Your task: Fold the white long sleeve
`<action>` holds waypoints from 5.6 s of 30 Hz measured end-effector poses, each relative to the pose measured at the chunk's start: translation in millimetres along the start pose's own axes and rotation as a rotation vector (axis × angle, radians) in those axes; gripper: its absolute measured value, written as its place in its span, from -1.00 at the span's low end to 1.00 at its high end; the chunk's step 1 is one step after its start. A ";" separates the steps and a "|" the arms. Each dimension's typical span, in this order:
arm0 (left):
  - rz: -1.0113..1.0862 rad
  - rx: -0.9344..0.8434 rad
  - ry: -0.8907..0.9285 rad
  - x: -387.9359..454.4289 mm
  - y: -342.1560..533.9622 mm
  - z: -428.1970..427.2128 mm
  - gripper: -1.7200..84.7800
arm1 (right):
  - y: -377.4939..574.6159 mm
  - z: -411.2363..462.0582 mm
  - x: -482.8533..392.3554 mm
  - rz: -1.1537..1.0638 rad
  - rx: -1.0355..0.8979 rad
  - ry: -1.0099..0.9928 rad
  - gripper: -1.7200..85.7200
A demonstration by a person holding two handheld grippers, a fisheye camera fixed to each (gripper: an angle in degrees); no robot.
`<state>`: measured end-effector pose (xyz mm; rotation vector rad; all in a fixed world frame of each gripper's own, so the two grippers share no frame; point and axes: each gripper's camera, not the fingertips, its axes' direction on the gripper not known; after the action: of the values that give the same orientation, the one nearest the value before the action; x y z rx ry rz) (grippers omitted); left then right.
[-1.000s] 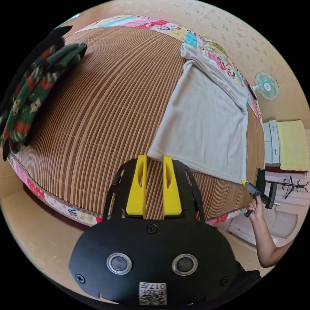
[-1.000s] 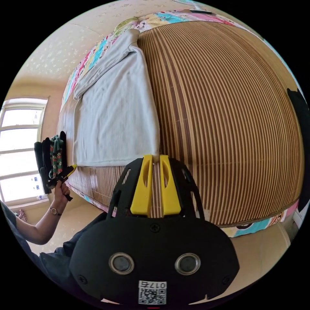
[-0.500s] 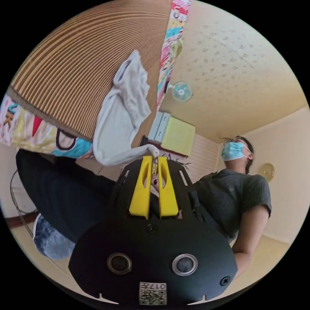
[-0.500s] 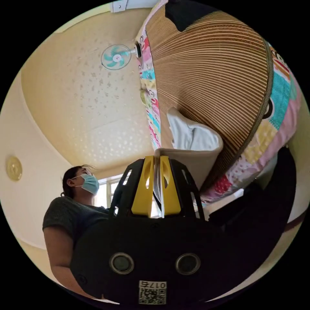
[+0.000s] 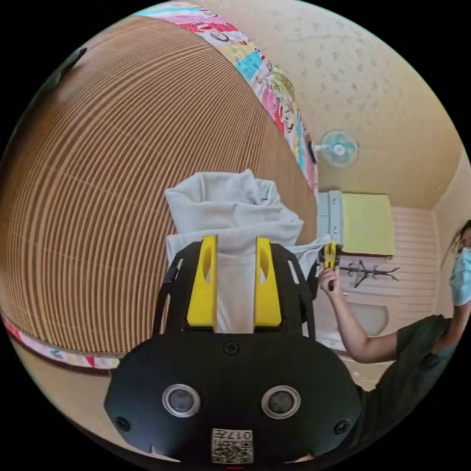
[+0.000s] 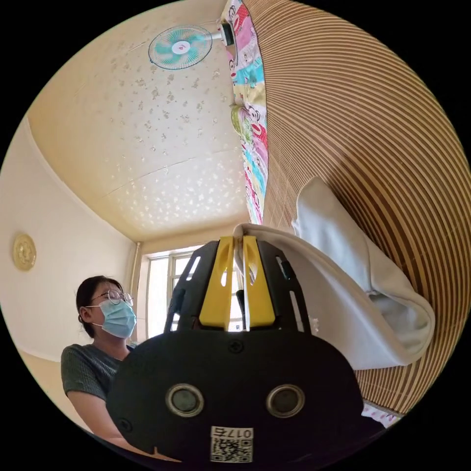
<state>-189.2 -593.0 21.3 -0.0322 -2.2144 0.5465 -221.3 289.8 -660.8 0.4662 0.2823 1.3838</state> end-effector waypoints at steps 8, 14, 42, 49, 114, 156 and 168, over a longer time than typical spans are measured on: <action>-0.112 -0.097 -0.298 19.3 44.1 55.0 -0.77 | 26.7 -51.8 37.3 0.087 0.130 -0.081 -0.91; 0.033 0.008 -0.047 47.8 61.4 14.3 -0.88 | 28.1 -60.1 30.6 0.079 0.169 -0.120 -0.91; -0.213 0.188 0.020 -49.7 88.3 62.7 -0.60 | 37.5 302.9 85.4 -0.722 -0.496 0.999 -0.93; -0.312 0.001 0.270 -64.5 62.8 113.5 -0.77 | 53.5 354.9 186.1 -0.630 -0.604 1.155 -0.94; 0.304 -0.030 -0.128 192.1 118.3 135.9 -0.67 | -51.6 73.2 195.1 -0.285 -0.632 0.524 -0.74; 0.097 -0.211 0.127 37.3 95.0 118.2 -0.51 | -65.3 107.8 340.9 -0.091 -0.643 0.478 -0.55; 0.083 0.035 0.146 9.0 146.3 -142.8 -0.60 | 118.5 408.1 285.5 -0.183 -0.818 0.166 -0.63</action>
<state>-112.4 -405.4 49.7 -0.1423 -2.0680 0.6099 -88.8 522.5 -224.5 -0.3453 -0.1178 1.2353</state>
